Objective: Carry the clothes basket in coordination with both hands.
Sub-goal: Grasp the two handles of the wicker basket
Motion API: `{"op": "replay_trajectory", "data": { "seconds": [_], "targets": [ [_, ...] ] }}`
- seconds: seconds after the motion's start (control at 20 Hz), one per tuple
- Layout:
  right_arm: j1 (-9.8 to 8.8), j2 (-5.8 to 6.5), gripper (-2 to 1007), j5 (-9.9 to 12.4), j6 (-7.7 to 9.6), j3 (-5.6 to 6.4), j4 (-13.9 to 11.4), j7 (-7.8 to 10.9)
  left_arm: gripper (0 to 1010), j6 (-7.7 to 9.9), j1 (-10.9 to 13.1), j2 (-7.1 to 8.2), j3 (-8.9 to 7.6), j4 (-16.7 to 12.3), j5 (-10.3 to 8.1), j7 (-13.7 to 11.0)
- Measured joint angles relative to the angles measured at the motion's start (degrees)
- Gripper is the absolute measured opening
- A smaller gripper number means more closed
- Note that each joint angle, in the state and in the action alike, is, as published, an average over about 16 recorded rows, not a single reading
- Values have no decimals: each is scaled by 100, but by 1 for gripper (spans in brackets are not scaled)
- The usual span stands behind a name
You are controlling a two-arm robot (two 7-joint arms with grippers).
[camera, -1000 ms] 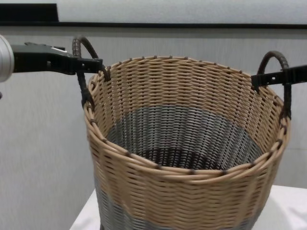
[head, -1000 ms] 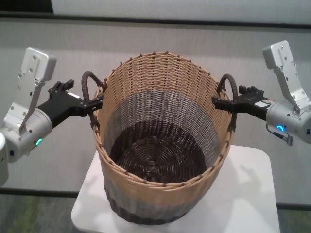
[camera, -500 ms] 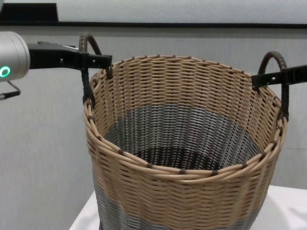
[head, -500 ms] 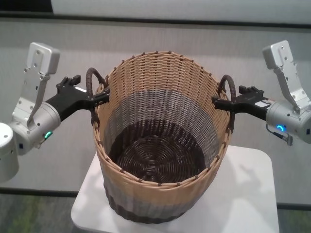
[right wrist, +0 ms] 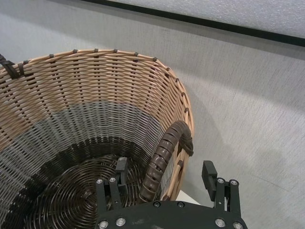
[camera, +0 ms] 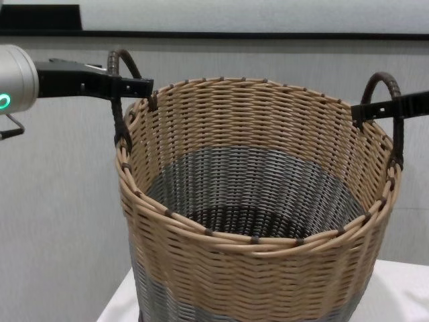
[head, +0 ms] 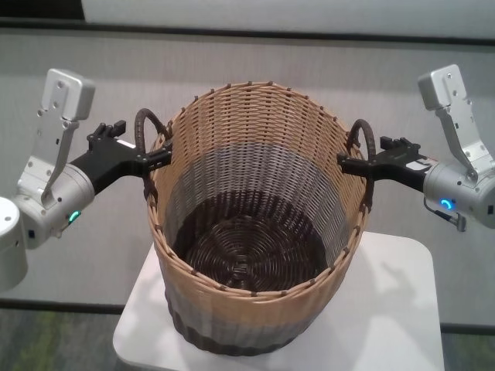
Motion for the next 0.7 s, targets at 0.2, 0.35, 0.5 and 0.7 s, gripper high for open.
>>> {"op": "replay_trajectory", "data": {
  "seconds": [0.2, 0.35, 0.5, 0.7],
  "targets": [
    [0, 0, 1001, 0, 0, 0, 0, 0, 1000, 9, 9, 12, 5, -16, 10, 10],
    [0, 0, 1001, 0, 0, 0, 0, 0, 999, 14, 13, 18, 8, -23, 15, 15],
    [0, 0, 988, 0, 0, 0, 0, 0, 998, 17, 16, 23, 9, -29, 18, 19],
    [0, 0, 942, 0, 0, 0, 0, 0, 978, 21, 19, 27, 11, -34, 21, 22]
  ]
}}
